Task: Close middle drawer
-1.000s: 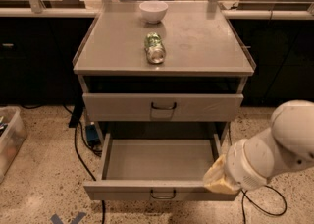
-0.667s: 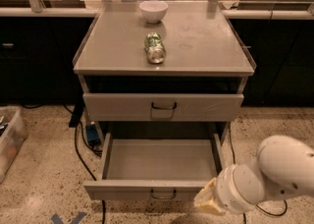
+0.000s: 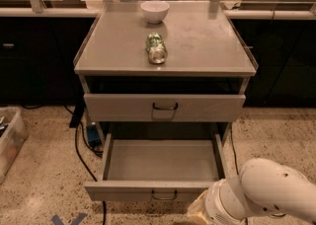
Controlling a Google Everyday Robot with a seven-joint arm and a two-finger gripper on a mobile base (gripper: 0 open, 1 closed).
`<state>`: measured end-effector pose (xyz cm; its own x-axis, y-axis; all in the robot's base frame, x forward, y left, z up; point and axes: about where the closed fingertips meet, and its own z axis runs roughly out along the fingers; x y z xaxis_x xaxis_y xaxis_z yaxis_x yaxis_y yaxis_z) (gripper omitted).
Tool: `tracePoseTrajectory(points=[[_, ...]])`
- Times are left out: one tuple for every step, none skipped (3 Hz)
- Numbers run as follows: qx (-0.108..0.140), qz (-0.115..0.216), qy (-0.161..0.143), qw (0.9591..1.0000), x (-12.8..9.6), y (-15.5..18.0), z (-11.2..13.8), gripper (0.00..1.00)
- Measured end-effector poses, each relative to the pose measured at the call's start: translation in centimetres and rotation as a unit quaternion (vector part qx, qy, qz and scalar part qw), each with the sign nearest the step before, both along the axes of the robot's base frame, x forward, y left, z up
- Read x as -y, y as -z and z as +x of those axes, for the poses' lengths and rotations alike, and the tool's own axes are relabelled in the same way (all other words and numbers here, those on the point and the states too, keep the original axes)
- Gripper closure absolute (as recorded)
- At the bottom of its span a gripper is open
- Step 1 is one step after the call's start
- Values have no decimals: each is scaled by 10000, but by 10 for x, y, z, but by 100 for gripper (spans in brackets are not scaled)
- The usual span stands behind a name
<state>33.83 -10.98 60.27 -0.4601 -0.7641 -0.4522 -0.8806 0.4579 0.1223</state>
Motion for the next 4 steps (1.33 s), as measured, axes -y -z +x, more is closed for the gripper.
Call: tracePoseTrajectory(points=[[-14,-1,-26,10000,0,0,-1,100],[-19,90,-101,9999,-5,29,-3,100],[173,698,205,9972,-9,60,14,100],[-50,906,221,9956,-9,87,0,100]])
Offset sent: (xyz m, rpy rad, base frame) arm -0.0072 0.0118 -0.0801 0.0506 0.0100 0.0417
